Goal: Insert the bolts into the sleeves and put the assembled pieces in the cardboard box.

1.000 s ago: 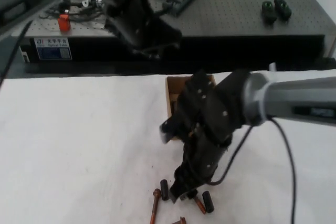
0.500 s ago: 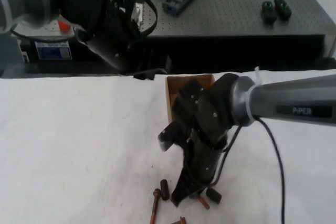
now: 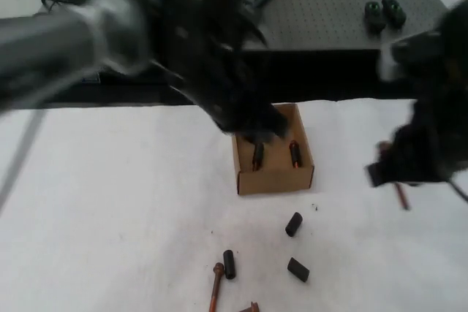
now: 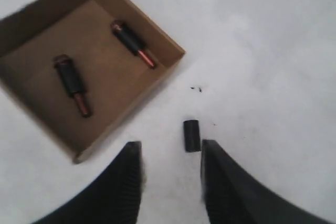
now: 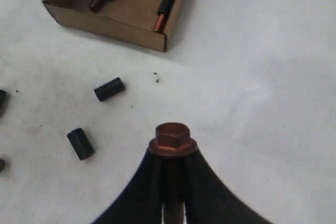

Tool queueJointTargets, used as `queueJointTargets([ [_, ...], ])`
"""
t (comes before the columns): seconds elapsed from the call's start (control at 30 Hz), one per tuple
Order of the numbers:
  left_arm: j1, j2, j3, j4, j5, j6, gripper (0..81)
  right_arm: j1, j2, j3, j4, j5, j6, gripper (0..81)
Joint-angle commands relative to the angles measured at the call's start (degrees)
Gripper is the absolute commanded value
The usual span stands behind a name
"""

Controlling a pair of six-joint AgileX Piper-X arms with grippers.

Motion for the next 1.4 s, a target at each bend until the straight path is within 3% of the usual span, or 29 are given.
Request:
queueJointTargets([
  [0.0, -3.33, 5.6, -5.31, 3.07, -1.94, 3.46, 29.5, -7.3, -12.99, 4.14, 6.7, -0.38, 0.64, 1.0],
  [0.23, -5.46, 19.91, -19.45, 13.18, -6.5, 5.98, 29.5, -12.25, -18.6, 7.77, 11.77, -0.38, 0.4, 1.0],
  [0.43, -5.46, 28.04, -27.27, 20.49, -6.54, 8.21, 29.5, -12.6, -19.24, 10.2, 12.14, -0.38, 0.24, 1.0],
  [0.67, -5.46, 30.73, -27.88, 21.55, -1.98, 5.51, 29.5, -12.6, -19.24, 11.13, 11.7, -0.38, 0.24, 1.0],
  [1.37, -5.61, 30.59, -27.77, 22.46, -0.44, 7.79, 29.3, -12.6, -19.24, 11.13, 9.46, -0.38, 1.49, 1.0],
])
